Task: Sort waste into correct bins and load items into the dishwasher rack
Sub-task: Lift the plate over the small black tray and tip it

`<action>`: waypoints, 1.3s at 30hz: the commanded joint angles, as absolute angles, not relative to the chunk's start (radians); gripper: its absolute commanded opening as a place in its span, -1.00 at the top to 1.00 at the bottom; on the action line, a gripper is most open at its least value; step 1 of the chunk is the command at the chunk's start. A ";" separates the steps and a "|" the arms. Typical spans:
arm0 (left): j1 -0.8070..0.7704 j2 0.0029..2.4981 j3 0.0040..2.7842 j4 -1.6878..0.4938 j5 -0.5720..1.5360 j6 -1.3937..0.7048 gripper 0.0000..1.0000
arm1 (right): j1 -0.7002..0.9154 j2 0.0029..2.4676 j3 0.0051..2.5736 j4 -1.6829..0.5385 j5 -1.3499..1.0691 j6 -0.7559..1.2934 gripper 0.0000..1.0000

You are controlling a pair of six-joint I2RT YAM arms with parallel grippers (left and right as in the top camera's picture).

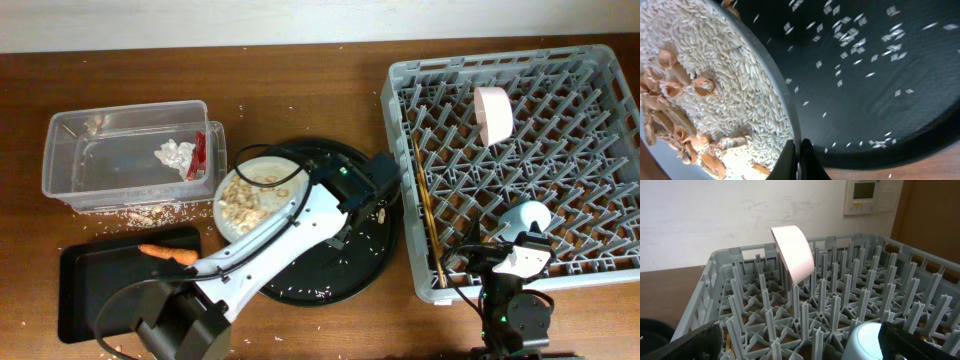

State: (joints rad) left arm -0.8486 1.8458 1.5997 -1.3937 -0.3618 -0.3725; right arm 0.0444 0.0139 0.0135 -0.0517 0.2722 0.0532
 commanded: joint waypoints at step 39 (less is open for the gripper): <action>0.141 1.159 1.046 -1.190 0.516 -0.022 0.99 | 0.039 0.006 0.006 -0.055 0.274 0.060 -0.96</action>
